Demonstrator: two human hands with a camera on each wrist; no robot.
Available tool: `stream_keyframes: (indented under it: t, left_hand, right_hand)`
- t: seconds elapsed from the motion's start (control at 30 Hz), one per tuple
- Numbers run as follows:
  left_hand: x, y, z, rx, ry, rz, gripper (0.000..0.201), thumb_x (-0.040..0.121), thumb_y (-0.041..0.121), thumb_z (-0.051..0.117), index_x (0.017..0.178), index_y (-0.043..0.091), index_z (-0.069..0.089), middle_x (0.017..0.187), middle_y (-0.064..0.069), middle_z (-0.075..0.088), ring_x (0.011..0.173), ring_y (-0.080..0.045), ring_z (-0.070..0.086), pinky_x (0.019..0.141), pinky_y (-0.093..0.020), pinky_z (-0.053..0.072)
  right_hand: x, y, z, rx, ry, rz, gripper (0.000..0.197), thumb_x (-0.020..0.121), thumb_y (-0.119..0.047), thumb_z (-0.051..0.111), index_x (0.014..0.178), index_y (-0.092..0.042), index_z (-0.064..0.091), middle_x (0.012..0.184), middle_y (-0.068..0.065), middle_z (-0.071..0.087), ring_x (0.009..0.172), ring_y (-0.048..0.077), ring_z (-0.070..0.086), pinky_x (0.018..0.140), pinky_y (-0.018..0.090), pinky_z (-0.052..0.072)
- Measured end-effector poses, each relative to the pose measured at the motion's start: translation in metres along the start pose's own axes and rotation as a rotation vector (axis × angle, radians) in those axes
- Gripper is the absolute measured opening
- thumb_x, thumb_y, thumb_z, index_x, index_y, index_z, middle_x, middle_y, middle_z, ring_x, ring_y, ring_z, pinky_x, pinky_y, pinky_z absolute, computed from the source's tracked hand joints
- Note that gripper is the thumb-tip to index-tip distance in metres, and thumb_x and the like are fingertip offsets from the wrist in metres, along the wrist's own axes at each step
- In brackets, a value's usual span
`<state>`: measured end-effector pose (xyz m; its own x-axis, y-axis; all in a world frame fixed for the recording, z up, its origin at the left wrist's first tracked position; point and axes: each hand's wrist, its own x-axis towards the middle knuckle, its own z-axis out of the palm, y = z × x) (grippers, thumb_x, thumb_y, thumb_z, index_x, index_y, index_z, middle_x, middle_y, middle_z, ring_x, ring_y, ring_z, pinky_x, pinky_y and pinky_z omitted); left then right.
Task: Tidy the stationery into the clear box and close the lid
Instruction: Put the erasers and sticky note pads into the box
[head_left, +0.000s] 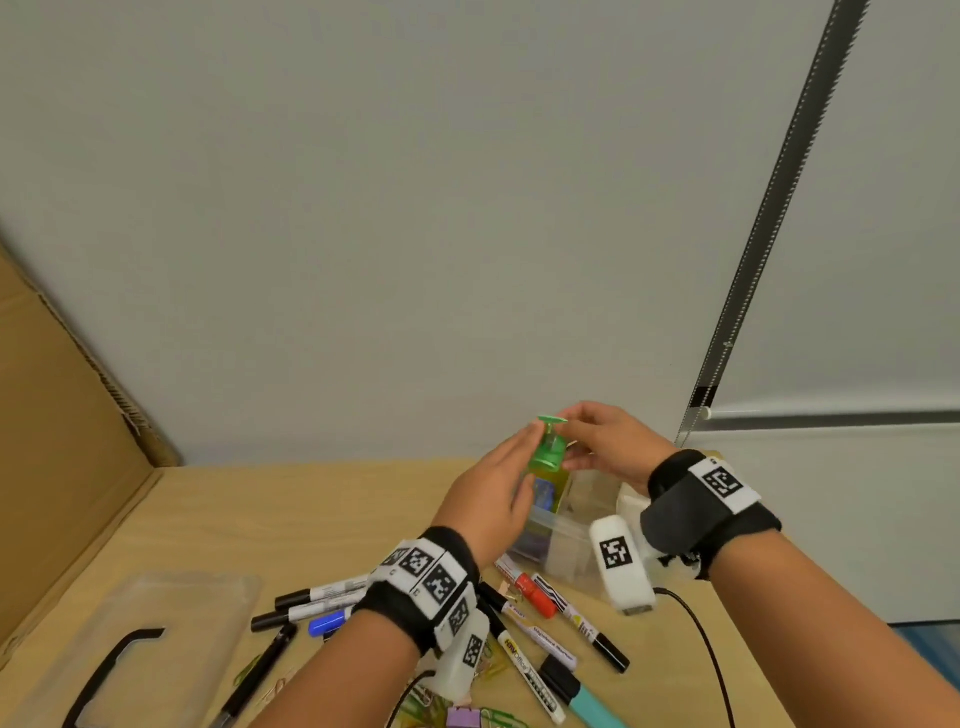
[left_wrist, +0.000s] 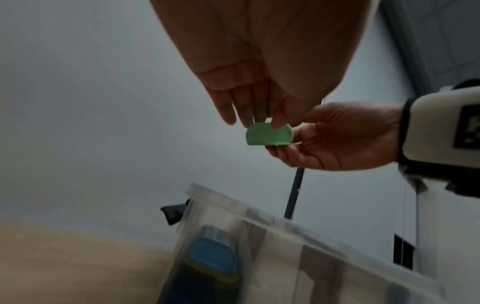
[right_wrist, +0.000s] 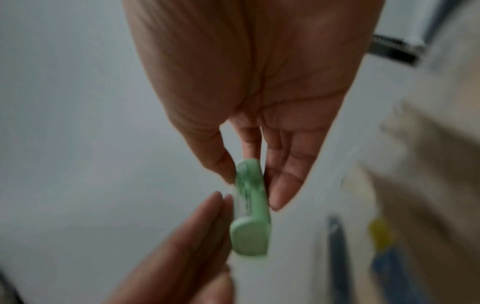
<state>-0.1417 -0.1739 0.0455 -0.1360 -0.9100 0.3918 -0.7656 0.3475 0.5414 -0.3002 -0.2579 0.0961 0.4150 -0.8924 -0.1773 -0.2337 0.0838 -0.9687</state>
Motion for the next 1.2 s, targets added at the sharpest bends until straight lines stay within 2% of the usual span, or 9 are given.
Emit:
stream_keyframes:
  t: [0.07, 0.13, 0.33, 0.57, 0.67, 0.8, 0.97, 1.1, 1.2]
  left_hand:
    - [0.016, -0.01, 0.015, 0.065, -0.071, -0.05, 0.058, 0.099, 0.019, 0.037, 0.152, 0.023, 0.015, 0.158, 0.006, 0.021, 0.143, -0.007, 0.023, 0.116, -0.02, 0.019]
    - [0.025, -0.023, 0.032, 0.136, -0.172, -0.162, 0.059, 0.1, 0.024, 0.035, 0.152, 0.018, 0.009, 0.16, -0.001, 0.012, 0.147, -0.014, 0.014, 0.12, -0.028, 0.015]
    - [0.022, -0.037, 0.056, 0.077, -0.255, -0.288, 0.058, 0.101, 0.028, 0.025, 0.152, 0.015, -0.001, 0.161, 0.002, -0.008, 0.148, -0.013, 0.001, 0.12, -0.027, 0.011]
    - [0.025, -0.042, 0.06, 0.089, -0.247, -0.283, 0.058, 0.102, 0.028, 0.025, 0.152, 0.014, -0.001, 0.161, 0.002, -0.006, 0.148, -0.013, 0.003, 0.12, -0.026, 0.011]
    - [0.025, -0.044, 0.062, 0.088, -0.24, -0.288, 0.059, 0.101, 0.029, 0.025, 0.152, 0.015, 0.0, 0.161, 0.002, -0.005, 0.148, -0.013, 0.004, 0.12, -0.027, 0.013]
    - [0.026, -0.045, 0.064, 0.085, -0.242, -0.29, 0.059, 0.102, 0.029, 0.026, 0.152, 0.014, 0.001, 0.161, 0.001, -0.004, 0.148, -0.015, 0.005, 0.121, -0.03, 0.014]
    - [0.026, -0.046, 0.065, 0.116, -0.252, -0.295, 0.059, 0.101, 0.029, 0.026, 0.152, 0.014, 0.001, 0.161, 0.0, -0.003, 0.148, -0.017, 0.009, 0.12, -0.034, 0.018]
    - [0.03, -0.045, 0.055, 0.151, -0.33, -0.29, 0.06, 0.101, 0.032, 0.027, 0.152, 0.015, 0.001, 0.161, -0.001, -0.004, 0.146, -0.02, 0.015, 0.119, -0.038, 0.022]
    - [0.03, -0.045, 0.04, 0.188, -0.32, -0.252, 0.059, 0.1, 0.039, 0.028, 0.152, 0.017, 0.011, 0.161, -0.001, 0.004, 0.146, -0.021, 0.018, 0.118, -0.04, 0.022]
  right_hand:
    - [0.016, 0.002, -0.01, -0.287, 0.176, -0.068, 0.009, 0.091, -0.012, 0.059, 0.098, -0.009, 0.055, 0.082, 0.008, 0.06, 0.071, 0.022, 0.062, 0.077, 0.039, 0.057]
    - [0.029, 0.002, -0.011, -0.637, 0.272, -0.099, 0.017, 0.088, -0.016, 0.061, 0.103, -0.01, 0.056, 0.093, 0.01, 0.063, 0.084, 0.027, 0.061, 0.077, 0.034, 0.05]
    - [0.067, 0.015, 0.007, -1.128, 0.123, 0.051, 0.029, 0.091, -0.012, 0.052, 0.118, -0.004, 0.053, 0.123, 0.018, 0.058, 0.113, 0.033, 0.056, 0.088, 0.033, 0.045]
    - [0.135, 0.053, -0.005, -1.239, -0.004, 0.184, 0.056, 0.07, -0.025, 0.073, 0.12, -0.011, 0.055, 0.126, 0.013, 0.059, 0.111, 0.033, 0.06, 0.092, 0.044, 0.051]
    - [0.097, 0.023, 0.008, -1.388, -0.103, 0.193, 0.069, 0.058, -0.026, 0.085, 0.119, -0.009, 0.056, 0.124, 0.011, 0.059, 0.111, 0.031, 0.06, 0.093, 0.043, 0.051]
    - [0.076, 0.013, 0.014, -1.522, -0.213, 0.234, 0.095, 0.06, -0.027, 0.084, 0.142, -0.012, 0.038, 0.145, 0.013, 0.041, 0.127, 0.032, 0.048, 0.1, 0.048, 0.045]
    - [0.078, 0.017, 0.014, -1.524, -0.219, 0.239, 0.093, 0.069, -0.03, 0.078, 0.147, -0.016, 0.029, 0.151, 0.012, 0.032, 0.132, 0.031, 0.043, 0.104, 0.046, 0.041]
    - [0.065, 0.015, 0.021, -1.295, -0.014, 0.154, 0.036, 0.093, -0.015, 0.051, 0.127, -0.004, 0.052, 0.133, 0.014, 0.054, 0.12, 0.03, 0.054, 0.098, 0.037, 0.046]
    - [0.026, 0.015, 0.024, -1.074, 0.174, 0.002, 0.035, 0.093, -0.005, 0.041, 0.125, -0.003, 0.055, 0.128, 0.016, 0.056, 0.116, 0.031, 0.055, 0.097, 0.038, 0.046]
